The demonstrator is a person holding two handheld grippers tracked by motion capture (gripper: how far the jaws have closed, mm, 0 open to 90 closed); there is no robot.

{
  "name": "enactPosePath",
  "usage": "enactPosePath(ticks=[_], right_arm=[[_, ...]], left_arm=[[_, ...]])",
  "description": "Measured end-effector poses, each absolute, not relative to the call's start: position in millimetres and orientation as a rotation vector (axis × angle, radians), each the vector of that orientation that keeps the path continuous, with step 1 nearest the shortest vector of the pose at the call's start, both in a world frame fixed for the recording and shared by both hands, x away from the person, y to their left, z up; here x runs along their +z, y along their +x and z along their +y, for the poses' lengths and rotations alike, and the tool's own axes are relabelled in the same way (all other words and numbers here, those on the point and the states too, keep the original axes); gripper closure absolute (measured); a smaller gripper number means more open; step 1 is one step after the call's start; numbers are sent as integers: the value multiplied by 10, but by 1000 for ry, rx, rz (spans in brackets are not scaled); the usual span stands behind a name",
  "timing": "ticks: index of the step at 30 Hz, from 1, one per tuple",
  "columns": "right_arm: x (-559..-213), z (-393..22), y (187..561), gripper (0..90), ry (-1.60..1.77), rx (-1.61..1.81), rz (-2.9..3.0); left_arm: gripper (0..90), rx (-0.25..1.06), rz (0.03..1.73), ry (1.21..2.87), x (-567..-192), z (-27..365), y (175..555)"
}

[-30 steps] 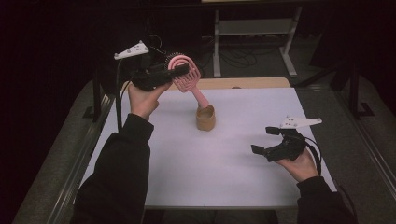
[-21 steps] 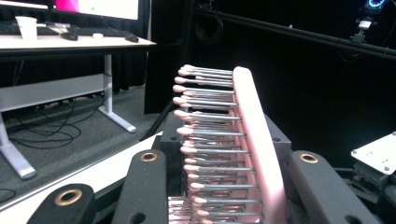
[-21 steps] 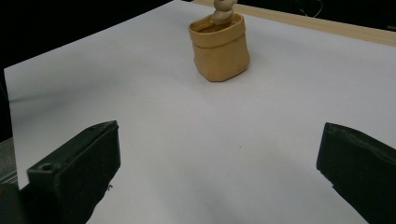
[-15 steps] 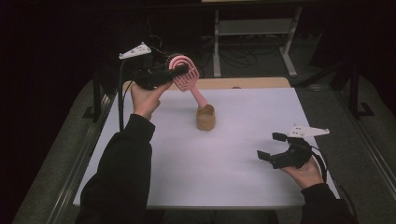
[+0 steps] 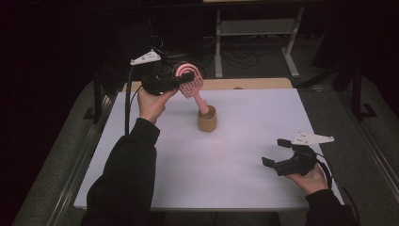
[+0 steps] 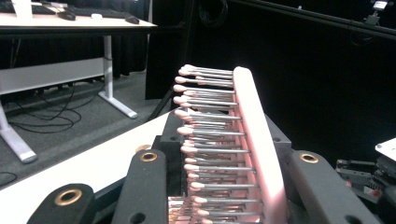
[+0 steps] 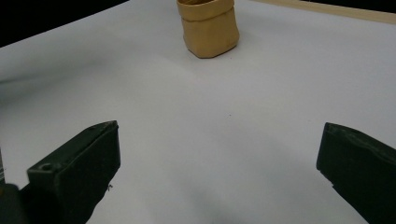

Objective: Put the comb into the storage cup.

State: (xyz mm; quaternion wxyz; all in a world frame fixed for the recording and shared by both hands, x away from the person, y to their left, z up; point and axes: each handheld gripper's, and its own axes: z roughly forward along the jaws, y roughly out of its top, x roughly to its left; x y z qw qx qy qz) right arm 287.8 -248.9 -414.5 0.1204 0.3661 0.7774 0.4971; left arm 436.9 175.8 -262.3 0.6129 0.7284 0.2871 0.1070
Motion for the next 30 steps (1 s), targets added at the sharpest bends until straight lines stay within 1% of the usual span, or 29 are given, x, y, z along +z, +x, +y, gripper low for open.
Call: enactPosePath(ticks=[30], right_arm=[[-4199, -2504, 2866, 0, 1089, 1444, 2284]], left_arm=[[631, 212, 692, 1717, -2933, 1645, 4476]])
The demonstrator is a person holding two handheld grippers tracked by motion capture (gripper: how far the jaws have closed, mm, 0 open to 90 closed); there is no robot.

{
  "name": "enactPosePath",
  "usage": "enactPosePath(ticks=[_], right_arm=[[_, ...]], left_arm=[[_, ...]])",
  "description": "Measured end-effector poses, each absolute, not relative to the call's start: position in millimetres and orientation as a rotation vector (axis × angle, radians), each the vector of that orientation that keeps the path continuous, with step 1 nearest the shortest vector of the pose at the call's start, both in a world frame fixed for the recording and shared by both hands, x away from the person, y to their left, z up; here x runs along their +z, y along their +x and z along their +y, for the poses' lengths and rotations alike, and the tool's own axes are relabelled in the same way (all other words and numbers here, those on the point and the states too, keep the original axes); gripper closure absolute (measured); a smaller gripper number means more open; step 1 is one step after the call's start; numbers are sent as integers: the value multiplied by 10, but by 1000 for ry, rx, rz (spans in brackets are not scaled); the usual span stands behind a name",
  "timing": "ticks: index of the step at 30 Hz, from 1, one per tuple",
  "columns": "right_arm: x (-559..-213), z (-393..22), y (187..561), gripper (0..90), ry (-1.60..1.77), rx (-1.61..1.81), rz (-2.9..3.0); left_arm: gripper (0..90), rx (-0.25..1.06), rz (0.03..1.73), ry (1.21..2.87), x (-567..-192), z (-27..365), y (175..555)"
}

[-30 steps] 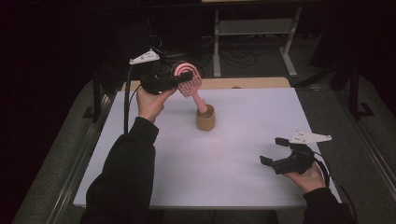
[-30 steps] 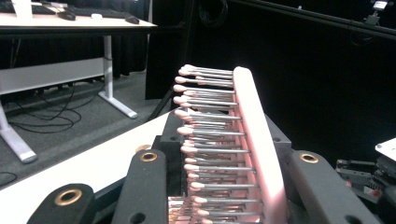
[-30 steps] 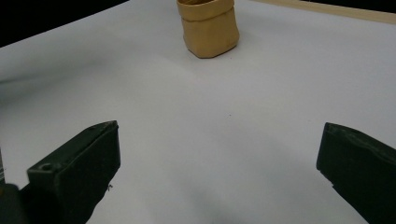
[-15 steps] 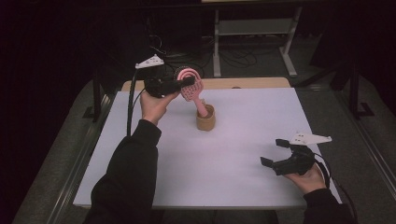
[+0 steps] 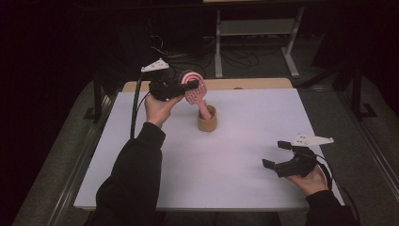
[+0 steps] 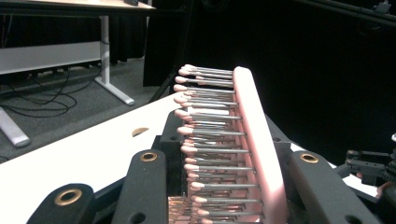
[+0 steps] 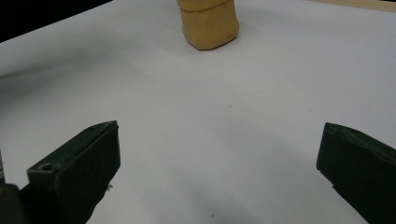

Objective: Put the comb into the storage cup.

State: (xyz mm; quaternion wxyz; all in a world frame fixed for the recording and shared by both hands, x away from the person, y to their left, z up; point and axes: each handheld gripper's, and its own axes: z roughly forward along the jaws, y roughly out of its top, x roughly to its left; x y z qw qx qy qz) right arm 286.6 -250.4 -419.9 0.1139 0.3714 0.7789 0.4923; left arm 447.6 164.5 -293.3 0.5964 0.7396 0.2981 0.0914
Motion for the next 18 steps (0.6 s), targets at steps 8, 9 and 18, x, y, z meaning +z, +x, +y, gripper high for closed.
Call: enactPosePath(ticks=[8, 9, 18], right_arm=[[-4207, -2506, 2871, 0, 1090, 1446, 2290], [-4209, -2506, 2872, 0, 1089, 1446, 2291], [-4228, -2488, 2881, 0, 1089, 1439, 2310]], left_arm=[[631, 197, 711, 1722, -3032, 1627, 4493], [631, 197, 714, 1722, -3045, 1632, 4493], [631, 184, 744, 1718, -3161, 1647, 4526]])
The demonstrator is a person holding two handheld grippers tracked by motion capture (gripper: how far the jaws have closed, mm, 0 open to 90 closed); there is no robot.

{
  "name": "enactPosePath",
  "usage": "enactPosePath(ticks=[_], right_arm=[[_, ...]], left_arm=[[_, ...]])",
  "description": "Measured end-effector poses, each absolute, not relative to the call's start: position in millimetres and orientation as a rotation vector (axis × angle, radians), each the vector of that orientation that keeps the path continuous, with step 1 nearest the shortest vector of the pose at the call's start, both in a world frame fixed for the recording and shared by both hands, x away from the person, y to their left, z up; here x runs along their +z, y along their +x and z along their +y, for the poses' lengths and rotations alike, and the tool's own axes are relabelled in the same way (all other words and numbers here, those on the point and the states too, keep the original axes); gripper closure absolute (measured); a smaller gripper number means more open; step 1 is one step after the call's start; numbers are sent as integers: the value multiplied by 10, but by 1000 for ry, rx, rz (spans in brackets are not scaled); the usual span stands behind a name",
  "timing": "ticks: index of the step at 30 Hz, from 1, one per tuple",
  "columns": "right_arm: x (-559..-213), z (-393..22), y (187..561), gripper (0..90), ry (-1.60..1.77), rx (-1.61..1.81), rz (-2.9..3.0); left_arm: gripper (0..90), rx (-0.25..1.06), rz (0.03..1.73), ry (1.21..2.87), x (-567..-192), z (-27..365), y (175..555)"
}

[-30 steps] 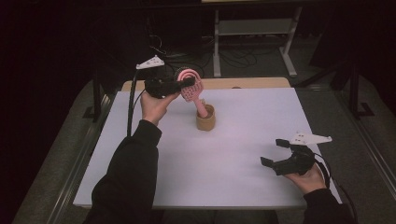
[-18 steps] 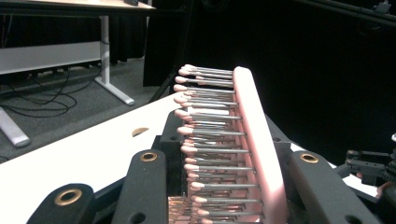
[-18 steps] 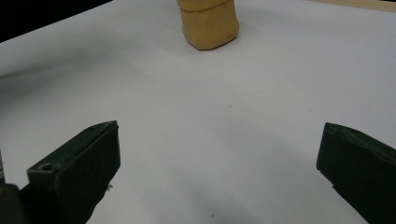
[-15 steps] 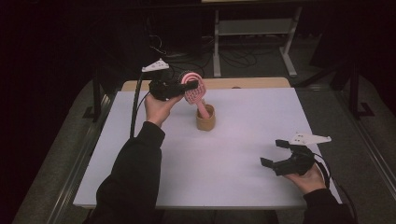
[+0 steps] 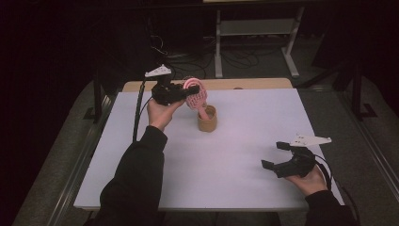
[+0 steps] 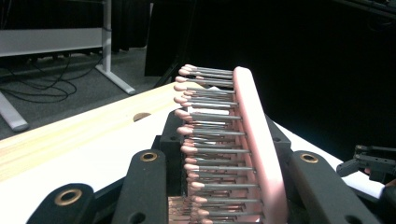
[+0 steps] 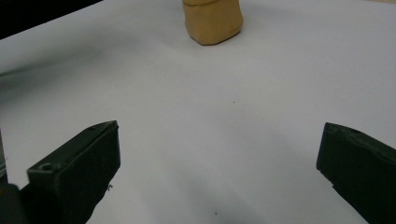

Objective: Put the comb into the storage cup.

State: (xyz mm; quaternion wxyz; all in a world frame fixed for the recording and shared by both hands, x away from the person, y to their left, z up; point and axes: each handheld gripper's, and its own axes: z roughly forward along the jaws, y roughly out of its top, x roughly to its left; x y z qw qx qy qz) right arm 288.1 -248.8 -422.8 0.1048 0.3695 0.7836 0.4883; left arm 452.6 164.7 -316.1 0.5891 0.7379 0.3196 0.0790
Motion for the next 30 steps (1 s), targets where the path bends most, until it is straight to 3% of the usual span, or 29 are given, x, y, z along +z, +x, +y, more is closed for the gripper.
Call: enactPosePath(ticks=[16, 30], right_arm=[[-4237, -2485, 2881, 0, 1088, 1434, 2316], [-4256, -2481, 2891, 0, 1092, 1424, 2326]], left_arm=[[631, 162, 770, 1691, -3277, 1635, 4561], [628, 111, 861, 1553, -3418, 1810, 4607]])
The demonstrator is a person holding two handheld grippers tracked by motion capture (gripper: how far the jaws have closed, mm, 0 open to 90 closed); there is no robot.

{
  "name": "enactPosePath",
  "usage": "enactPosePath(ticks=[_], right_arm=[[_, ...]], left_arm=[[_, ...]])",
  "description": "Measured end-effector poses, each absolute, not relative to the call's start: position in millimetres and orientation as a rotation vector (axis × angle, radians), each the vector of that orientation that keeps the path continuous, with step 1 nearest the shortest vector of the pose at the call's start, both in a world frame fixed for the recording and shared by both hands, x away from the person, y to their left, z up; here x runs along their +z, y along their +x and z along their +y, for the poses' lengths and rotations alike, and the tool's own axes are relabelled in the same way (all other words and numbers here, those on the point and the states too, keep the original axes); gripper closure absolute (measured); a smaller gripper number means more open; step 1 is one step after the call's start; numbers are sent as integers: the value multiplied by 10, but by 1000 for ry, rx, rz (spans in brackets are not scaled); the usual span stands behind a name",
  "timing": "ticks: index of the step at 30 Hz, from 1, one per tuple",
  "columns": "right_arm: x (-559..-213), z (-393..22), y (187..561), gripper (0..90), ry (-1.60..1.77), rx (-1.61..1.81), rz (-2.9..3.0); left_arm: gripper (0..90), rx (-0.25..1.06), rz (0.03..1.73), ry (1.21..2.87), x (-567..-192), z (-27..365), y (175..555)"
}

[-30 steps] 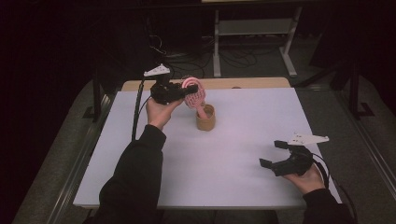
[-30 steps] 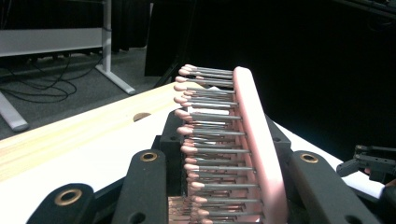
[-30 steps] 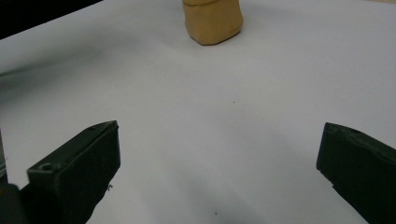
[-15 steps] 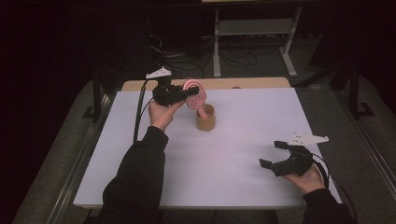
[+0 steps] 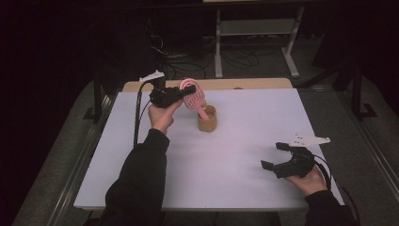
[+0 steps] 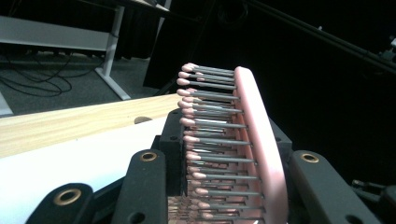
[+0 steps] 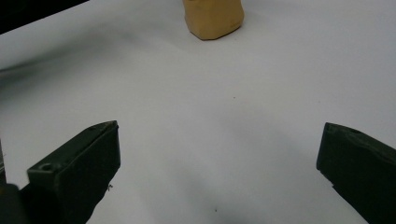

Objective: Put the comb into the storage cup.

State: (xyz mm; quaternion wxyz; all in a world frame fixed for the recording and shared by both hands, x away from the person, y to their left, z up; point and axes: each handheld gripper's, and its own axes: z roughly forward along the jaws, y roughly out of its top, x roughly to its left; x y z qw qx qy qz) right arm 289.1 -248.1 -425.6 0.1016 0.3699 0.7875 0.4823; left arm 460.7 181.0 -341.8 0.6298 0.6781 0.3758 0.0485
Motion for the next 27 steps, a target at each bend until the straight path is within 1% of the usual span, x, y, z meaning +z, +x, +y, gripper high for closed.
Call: enactPosePath(ticks=[10, 14, 18, 22, 27], right_arm=[[-4263, -2480, 2901, 0, 1096, 1415, 2332], [-4265, -2480, 2903, 0, 1095, 1413, 2334], [-4263, -2482, 2905, 0, 1101, 1416, 2328], [-4265, -2479, 2905, 0, 1100, 1412, 2330], [-4271, -2475, 2910, 0, 1101, 1406, 2331]], left_arm=[[618, 99, 908, 1546, -3492, 1967, 4589], [608, 117, 914, 1556, -3497, 2012, 4573], [598, 153, 902, 1599, -3506, 2031, 4537], [560, 186, 896, 1643, -3523, 2042, 4498], [458, 234, 884, 1651, -3496, 2115, 4424]])
